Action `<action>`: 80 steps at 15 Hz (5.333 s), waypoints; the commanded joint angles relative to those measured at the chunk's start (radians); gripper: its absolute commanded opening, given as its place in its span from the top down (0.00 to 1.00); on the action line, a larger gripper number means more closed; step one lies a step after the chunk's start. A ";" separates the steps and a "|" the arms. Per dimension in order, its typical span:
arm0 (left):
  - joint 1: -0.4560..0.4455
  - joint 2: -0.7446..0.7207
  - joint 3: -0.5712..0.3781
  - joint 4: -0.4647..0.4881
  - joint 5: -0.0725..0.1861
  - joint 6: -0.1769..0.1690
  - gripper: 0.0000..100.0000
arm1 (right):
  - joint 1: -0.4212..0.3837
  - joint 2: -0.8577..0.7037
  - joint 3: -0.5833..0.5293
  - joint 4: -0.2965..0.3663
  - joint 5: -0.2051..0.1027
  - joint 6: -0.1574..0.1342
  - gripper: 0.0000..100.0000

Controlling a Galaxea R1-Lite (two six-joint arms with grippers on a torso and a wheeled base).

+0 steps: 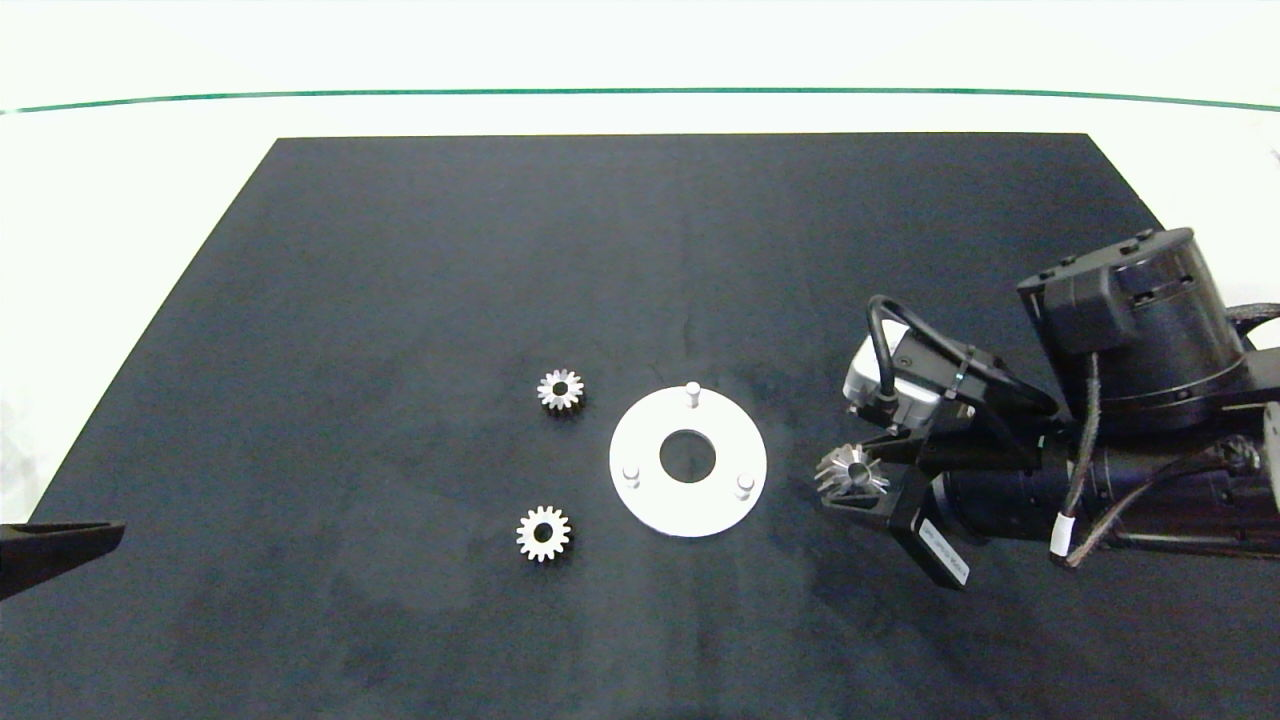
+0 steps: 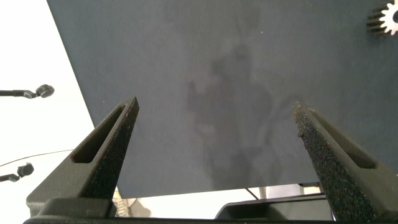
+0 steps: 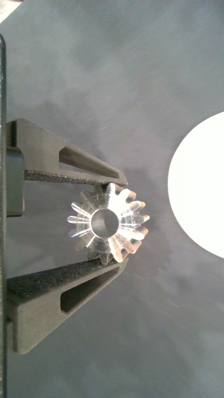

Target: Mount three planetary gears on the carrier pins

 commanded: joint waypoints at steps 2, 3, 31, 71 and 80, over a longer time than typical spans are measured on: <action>-0.002 -0.001 -0.001 0.005 0.002 0.001 0.00 | 0.040 0.046 -0.085 0.004 -0.009 0.001 0.69; -0.002 -0.001 -0.003 0.005 0.002 0.001 0.00 | 0.051 0.066 -0.099 0.003 -0.009 0.003 0.69; -0.001 -0.007 -0.004 0.004 0.002 0.002 0.00 | 0.094 0.218 -0.174 0.004 -0.013 0.032 0.69; -0.007 -0.015 0.008 0.005 0.002 0.024 0.00 | 0.072 0.219 -0.160 -0.003 -0.022 0.034 0.69; -0.007 -0.016 0.006 0.005 0.002 0.024 0.00 | 0.072 0.218 -0.146 -0.003 -0.021 0.034 0.69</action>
